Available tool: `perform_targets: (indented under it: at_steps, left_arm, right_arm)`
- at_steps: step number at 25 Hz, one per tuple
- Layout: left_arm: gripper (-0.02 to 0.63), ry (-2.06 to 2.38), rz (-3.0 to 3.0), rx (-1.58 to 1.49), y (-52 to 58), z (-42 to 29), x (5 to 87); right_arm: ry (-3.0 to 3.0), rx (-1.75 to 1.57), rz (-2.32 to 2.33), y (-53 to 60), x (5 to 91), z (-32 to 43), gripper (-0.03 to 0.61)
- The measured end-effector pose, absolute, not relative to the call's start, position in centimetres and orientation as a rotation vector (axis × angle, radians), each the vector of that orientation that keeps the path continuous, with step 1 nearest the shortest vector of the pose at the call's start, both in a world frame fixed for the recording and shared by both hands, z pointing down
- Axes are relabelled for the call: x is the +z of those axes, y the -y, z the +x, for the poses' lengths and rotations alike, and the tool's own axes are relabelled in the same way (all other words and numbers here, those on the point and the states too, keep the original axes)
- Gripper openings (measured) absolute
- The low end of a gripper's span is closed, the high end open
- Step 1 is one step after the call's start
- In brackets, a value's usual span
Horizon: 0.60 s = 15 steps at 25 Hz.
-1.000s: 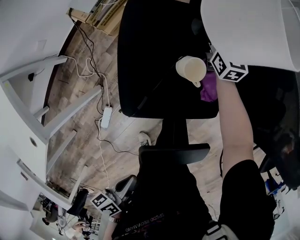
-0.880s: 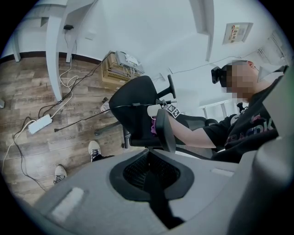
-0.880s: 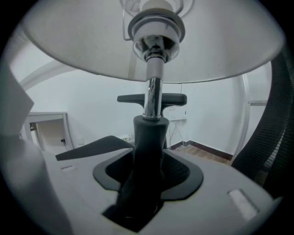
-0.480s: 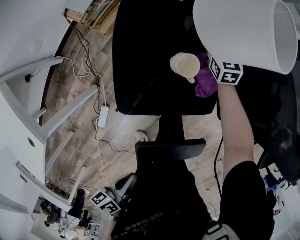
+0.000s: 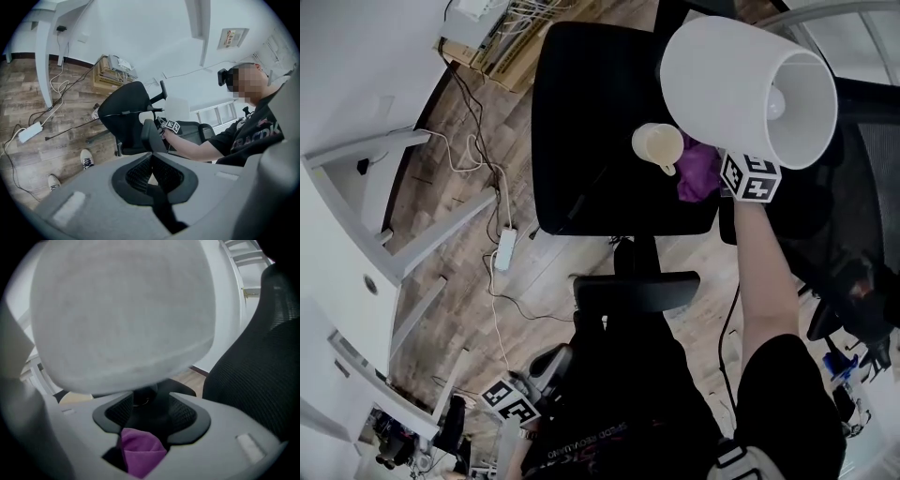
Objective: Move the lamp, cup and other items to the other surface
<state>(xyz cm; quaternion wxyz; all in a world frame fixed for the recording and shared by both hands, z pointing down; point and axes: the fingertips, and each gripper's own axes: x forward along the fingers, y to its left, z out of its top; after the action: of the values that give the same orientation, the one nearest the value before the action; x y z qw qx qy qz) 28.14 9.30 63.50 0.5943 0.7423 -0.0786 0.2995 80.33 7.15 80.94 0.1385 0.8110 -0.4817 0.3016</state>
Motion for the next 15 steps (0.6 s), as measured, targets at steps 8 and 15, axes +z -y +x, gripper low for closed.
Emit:
perform_targets:
  at_steps: [8, 15]
  left_arm:
    - [-0.002, 0.185, 1.783, 0.570, -8.0, 26.4, 61.7]
    - [-0.002, 0.172, 1.833, 0.488, -7.5, 23.1, 59.8]
  right_arm:
    - [1.247, 1.032, 2.410, -9.9, 78.6, 79.9, 0.233]
    - [1.162, 1.109, 2.468, -12.4, 75.6, 77.6, 0.224]
